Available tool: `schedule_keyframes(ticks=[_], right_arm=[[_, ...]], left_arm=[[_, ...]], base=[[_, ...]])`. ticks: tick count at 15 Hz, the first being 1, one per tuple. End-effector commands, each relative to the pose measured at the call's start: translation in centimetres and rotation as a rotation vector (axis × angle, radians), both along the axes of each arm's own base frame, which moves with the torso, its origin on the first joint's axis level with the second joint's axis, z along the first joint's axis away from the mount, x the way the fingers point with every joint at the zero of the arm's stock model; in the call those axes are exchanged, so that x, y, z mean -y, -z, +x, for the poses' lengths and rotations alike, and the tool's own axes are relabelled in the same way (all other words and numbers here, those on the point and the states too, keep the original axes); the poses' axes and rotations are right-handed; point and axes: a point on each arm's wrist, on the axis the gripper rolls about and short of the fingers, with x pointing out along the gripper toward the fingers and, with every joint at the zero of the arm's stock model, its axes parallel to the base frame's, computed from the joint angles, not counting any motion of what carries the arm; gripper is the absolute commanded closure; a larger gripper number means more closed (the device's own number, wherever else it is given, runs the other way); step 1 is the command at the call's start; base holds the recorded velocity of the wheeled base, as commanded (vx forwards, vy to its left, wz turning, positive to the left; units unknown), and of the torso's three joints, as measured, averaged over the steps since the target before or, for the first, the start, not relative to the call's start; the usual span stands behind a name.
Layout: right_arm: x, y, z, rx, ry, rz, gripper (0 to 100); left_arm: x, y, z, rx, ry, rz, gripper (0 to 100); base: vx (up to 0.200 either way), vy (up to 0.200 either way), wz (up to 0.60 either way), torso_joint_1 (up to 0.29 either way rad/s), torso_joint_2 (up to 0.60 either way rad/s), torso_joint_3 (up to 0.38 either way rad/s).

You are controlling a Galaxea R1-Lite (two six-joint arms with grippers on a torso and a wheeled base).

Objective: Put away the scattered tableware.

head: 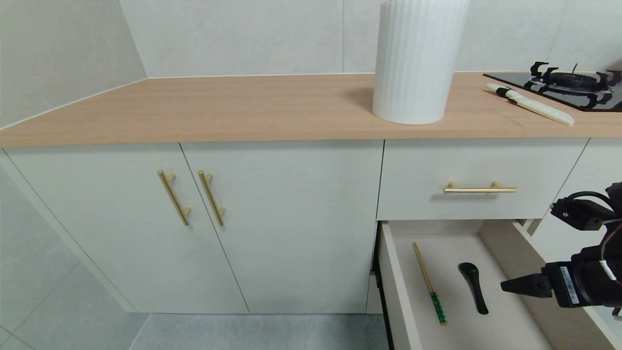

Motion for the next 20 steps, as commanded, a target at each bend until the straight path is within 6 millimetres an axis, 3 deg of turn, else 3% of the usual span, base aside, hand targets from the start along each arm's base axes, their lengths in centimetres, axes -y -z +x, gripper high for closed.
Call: schedule_keyframes(ticks=[1, 6, 12, 13, 15, 20], right_arm=[[-0.3, -1.5, -1.0, 0.045, -0.029, 0.01, 0], [-0.5, -0.4, -0.8, -0.047, -0.057, -0.027, 0], [-3.0, 3.7, 0.2, -0.306, -0.175, -0.163, 0], [-3.4, 5.3, 1.2, -0.376, -0.172, -0.192, 0], [-3.8, 6.5, 2.0, -0.432, -0.155, -0.2, 0], [-4.4, 7.9, 3.5, -0.404, -0.061, -0.214, 0]], left_arm=[[0.0, 0.0, 0.0, -0.001, -0.001, -0.001, 0], [0.0, 0.0, 0.0, 0.0, -0.001, -0.001, 0], [0.0, 0.0, 0.0, -0.001, 0.0, -0.001, 0], [0.0, 0.0, 0.0, -0.001, 0.0, -0.001, 0], [0.0, 0.0, 0.0, 0.0, -0.001, -0.001, 0], [0.0, 0.0, 0.0, -0.001, 0.0, -0.001, 0]], base=[[-0.2, 0.0, 0.0, 0.007, 0.0, 0.007], [-0.2, 0.0, 0.0, -0.003, 0.0, 0.005], [0.0, 0.0, 0.0, 0.0, 0.0, 0.0], [0.0, 0.0, 0.0, 0.0, 0.0, 0.0], [0.0, 0.0, 0.0, 0.0, 0.0, 0.0], [0.0, 0.0, 0.0, 0.0, 0.0, 0.0]])
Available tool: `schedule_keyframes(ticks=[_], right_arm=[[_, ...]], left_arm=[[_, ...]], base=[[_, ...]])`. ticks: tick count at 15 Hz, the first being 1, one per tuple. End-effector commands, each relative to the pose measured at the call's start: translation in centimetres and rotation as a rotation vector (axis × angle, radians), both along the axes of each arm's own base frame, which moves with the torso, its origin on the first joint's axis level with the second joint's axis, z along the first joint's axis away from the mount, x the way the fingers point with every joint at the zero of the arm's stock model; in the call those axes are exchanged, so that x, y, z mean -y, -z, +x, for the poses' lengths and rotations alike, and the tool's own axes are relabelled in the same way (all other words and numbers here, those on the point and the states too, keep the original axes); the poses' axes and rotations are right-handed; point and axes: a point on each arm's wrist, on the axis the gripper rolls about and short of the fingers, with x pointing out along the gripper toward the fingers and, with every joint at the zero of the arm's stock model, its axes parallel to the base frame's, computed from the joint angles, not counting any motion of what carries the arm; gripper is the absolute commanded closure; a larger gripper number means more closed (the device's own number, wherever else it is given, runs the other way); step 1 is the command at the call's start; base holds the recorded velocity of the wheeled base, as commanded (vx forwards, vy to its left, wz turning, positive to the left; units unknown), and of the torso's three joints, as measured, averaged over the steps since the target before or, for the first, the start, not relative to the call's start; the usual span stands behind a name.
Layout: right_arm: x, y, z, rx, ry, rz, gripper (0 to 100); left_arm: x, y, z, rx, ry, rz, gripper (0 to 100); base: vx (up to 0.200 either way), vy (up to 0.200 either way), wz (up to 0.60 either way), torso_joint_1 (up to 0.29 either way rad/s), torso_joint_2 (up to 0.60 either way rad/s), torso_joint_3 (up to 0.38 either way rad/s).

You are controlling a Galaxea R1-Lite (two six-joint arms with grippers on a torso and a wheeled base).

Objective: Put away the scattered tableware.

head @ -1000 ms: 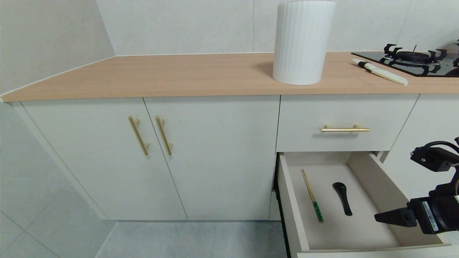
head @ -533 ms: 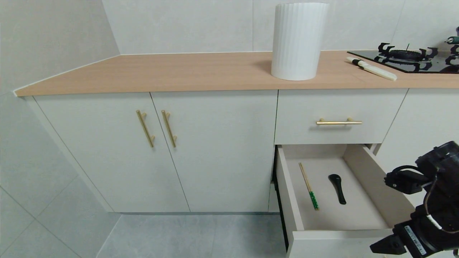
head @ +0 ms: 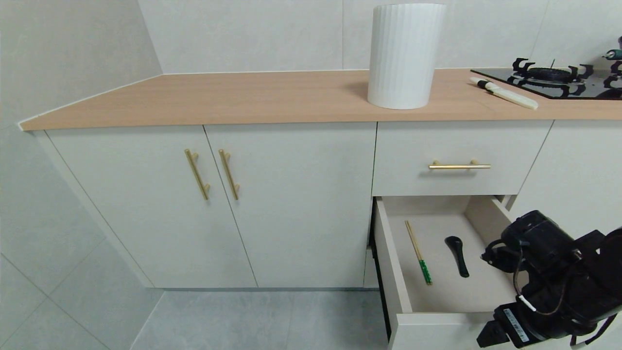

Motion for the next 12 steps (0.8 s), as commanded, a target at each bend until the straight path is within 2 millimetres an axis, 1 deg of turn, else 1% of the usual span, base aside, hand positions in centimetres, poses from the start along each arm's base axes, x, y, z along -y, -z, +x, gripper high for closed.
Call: schedule_keyframes(ticks=[1, 4, 7, 10, 12], right_arm=[[-0.2, 1.4, 0.9, -0.02, 0.025, -0.048, 0], [-0.4, 1.7, 1.5, 0.016, 0.057, -0.044, 0], [-0.2, 1.6, 2.1, 0.056, 0.075, -0.029, 0], [0.1, 1.4, 4.5, 0.163, 0.116, 0.008, 0], [0.3, 1.3, 6.0, 0.194, 0.138, 0.016, 0]], left_arm=[[0.0, 0.0, 0.0, 0.001, -0.001, 0.0, 0], [0.0, 0.0, 0.0, -0.001, -0.001, 0.0, 0], [0.0, 0.0, 0.0, -0.001, -0.001, 0.0, 0], [0.0, 0.0, 0.0, -0.001, -0.001, 0.0, 0], [0.0, 0.0, 0.0, -0.001, 0.0, 0.0, 0]], base=[[0.0, 0.0, 0.0, 0.0, 0.0, 0.0], [0.0, 0.0, 0.0, 0.0, 0.0, 0.0], [0.0, 0.0, 0.0, 0.0, 0.0, 0.0], [0.0, 0.0, 0.0, 0.0, 0.0, 0.0], [0.0, 0.0, 0.0, 0.0, 0.0, 0.0]])
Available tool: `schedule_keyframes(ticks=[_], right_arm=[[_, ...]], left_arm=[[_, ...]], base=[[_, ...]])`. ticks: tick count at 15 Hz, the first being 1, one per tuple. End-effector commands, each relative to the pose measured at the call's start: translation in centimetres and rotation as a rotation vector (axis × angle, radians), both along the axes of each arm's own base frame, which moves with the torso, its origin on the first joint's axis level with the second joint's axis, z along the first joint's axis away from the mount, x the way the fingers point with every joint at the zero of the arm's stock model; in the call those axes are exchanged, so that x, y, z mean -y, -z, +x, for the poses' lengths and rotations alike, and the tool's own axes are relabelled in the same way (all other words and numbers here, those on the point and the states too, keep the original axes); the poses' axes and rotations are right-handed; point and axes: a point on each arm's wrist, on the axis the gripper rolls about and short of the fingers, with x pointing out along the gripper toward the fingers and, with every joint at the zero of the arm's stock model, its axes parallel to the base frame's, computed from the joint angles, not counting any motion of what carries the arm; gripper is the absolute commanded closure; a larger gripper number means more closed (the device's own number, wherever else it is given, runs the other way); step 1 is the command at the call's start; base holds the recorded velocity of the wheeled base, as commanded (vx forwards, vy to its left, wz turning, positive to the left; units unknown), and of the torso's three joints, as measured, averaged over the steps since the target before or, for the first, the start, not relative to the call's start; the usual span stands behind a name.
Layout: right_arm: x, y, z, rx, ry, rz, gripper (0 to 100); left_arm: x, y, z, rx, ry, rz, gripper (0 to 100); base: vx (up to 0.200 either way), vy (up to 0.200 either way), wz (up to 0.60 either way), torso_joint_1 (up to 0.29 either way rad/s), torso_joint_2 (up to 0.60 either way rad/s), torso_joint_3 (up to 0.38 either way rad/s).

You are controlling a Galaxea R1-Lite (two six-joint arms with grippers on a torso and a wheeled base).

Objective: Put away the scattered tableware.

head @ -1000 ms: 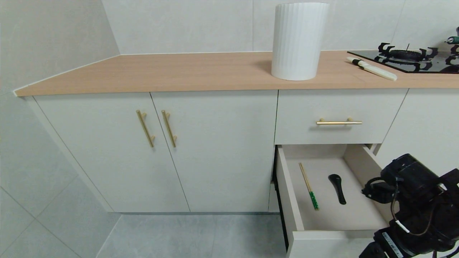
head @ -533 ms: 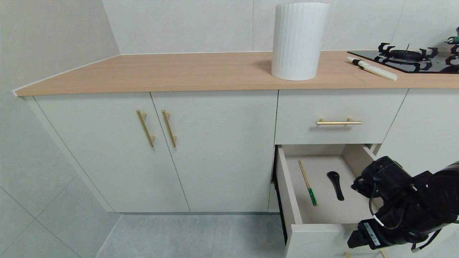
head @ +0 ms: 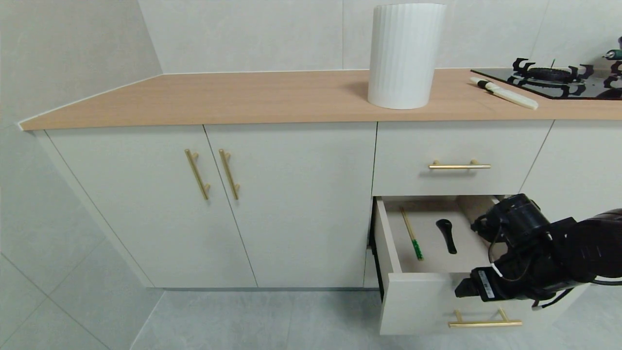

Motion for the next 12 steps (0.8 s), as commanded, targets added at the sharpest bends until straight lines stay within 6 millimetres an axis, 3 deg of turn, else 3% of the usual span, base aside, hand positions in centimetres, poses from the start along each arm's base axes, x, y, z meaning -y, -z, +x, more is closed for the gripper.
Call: schedule_keyframes(ticks=[1, 5, 12], right_arm=[[0.3, 0.1, 2.3, 0.016, 0.035, 0.005, 0], [0.8, -0.7, 7.1, 0.1, 0.082, 0.027, 0], [1.1, 0.0, 11.4, 0.141, 0.115, 0.036, 0]], left_arm=[[0.0, 0.0, 0.0, 0.001, 0.0, 0.0, 0], [0.0, 0.0, 0.0, -0.001, 0.0, 0.0, 0], [0.0, 0.0, 0.0, -0.001, 0.0, 0.0, 0]], base=[[0.0, 0.0, 0.0, 0.0, 0.0, 0.0], [0.0, 0.0, 0.0, 0.0, 0.0, 0.0], [0.0, 0.0, 0.0, 0.0, 0.0, 0.0]])
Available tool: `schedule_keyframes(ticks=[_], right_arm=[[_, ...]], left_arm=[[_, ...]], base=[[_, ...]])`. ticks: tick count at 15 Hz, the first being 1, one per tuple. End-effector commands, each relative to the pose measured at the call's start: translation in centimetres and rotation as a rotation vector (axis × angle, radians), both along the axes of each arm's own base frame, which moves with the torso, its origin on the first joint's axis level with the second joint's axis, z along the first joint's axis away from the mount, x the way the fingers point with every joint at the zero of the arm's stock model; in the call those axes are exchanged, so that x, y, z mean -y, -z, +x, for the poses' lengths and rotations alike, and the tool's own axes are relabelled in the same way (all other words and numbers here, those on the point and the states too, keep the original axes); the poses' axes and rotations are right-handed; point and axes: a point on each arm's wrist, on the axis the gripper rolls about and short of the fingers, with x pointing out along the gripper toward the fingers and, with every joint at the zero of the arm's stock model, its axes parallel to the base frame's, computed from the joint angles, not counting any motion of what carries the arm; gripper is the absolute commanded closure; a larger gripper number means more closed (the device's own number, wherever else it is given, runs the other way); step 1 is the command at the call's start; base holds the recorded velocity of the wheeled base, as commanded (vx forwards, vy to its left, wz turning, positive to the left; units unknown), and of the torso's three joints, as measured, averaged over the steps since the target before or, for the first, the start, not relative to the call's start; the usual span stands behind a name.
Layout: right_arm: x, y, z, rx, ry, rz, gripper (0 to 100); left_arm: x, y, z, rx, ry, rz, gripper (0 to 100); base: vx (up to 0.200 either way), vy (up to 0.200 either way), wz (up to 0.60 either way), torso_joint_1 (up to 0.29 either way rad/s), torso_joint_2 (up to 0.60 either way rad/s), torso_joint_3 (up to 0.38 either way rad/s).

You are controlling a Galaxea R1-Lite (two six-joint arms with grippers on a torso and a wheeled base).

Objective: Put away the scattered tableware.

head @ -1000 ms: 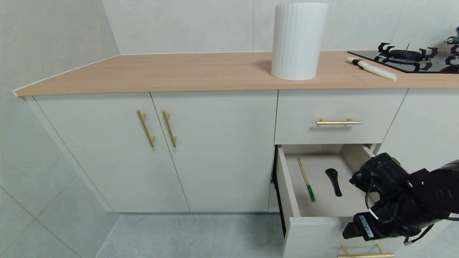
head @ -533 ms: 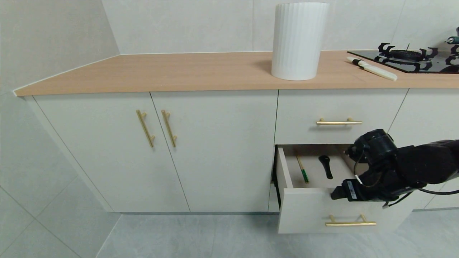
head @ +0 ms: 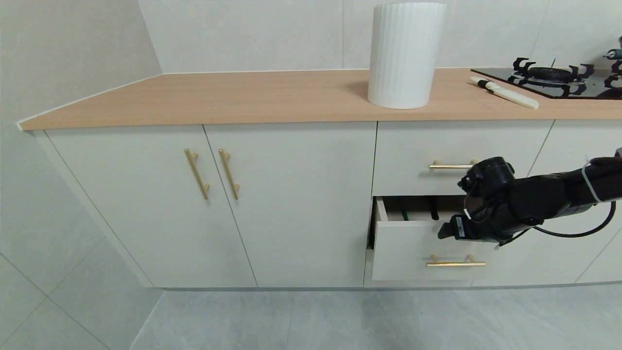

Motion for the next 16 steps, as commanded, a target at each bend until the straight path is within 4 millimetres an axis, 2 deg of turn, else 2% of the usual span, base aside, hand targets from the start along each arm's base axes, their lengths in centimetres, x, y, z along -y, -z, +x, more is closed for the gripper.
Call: schedule_keyframes(ticks=[1, 2, 5, 14, 16], right_arm=[[0.0, 1.0, 1.1, -0.014, 0.006, -0.001, 0], [-0.1, 1.6, 1.7, -0.015, 0.013, -0.006, 0], [0.5, 1.9, 2.4, 0.056, 0.047, -0.008, 0], [0.7, 1.4, 3.4, 0.184, 0.115, 0.063, 0], [0.6, 1.8, 3.8, 0.204, 0.138, 0.082, 0]], left_arm=[[0.0, 0.0, 0.0, 0.001, -0.001, 0.0, 0], [0.0, 0.0, 0.0, 0.0, -0.001, 0.0, 0], [0.0, 0.0, 0.0, 0.001, -0.001, 0.0, 0], [0.0, 0.0, 0.0, 0.001, 0.0, 0.0, 0], [0.0, 0.0, 0.0, 0.0, 0.0, 0.0, 0]], base=[[0.0, 0.0, 0.0, 0.0, 0.0, 0.0], [0.0, 0.0, 0.0, 0.0, 0.0, 0.0], [0.0, 0.0, 0.0, 0.0, 0.0, 0.0], [0.0, 0.0, 0.0, 0.0, 0.0, 0.0], [0.0, 0.0, 0.0, 0.0, 0.0, 0.0]])
